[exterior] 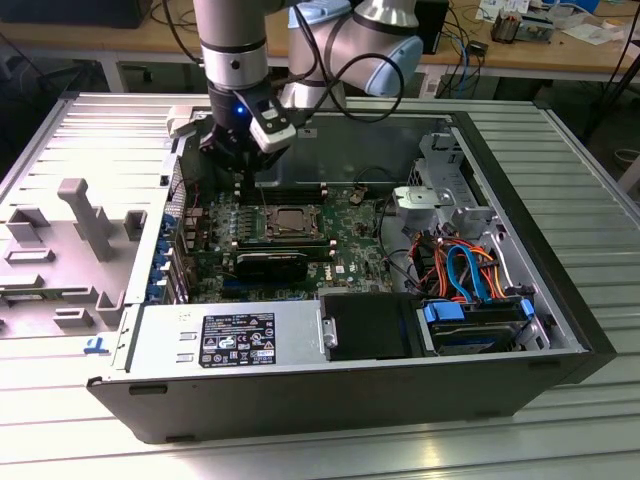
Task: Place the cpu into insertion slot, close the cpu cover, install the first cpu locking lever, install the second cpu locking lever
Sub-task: 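Install the second cpu locking lever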
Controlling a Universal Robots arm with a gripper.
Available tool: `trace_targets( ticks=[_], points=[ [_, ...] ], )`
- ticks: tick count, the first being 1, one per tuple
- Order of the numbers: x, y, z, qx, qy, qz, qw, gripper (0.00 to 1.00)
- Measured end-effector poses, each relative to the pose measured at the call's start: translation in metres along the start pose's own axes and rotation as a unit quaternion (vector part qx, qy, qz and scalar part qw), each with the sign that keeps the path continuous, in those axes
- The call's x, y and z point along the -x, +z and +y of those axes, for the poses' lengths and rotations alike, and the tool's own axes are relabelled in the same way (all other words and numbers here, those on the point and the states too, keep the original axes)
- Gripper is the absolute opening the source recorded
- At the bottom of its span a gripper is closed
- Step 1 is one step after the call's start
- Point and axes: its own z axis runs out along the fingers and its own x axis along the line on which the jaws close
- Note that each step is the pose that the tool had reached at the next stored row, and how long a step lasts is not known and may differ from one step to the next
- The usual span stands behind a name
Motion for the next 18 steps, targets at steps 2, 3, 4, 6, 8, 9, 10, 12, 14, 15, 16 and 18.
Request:
trace_targets(
  ticks=[2,3,4,6,8,9,10,12,14,15,16,18],
  points=[
    [0.0001,-0.0007,0.0038,-0.0001,0.0,0.0001,1.0,0.11],
    [0.0001,-0.0016,0.0038,0.0004,0.0,0.0,1.0,0.11],
    [0.0002,-0.0028,0.0038,0.0016,0.0,-0.0001,1.0,0.11],
    [0.0029,-0.0034,0.0036,0.0046,0.0,-0.0003,1.0,0.11],
    [0.0103,-0.0033,0.003,0.0063,0.0,0.0018,1.0,0.11],
    [0.0134,-0.0033,0.0028,0.0069,0.0,0.0029,1.0,0.11],
    [0.0184,-0.0031,0.0024,0.0076,0.0,0.0044,1.0,0.11],
    [0.0255,-0.0028,0.0019,0.0083,-0.001,0.0068,0.9999,0.11],
    [0.0264,-0.0025,0.0018,0.0083,-0.002,0.0074,0.9999,0.11],
    [0.0265,-0.0018,0.0018,0.0084,-0.002,0.0073,0.9999,0.11],
    [0.0264,-0.0006,0.0019,0.0084,-0.002,0.0073,0.9999,0.11],
    [0.0263,0.0037,0.002,0.0085,-0.002,0.0074,0.9999,0.11]
  ],
)
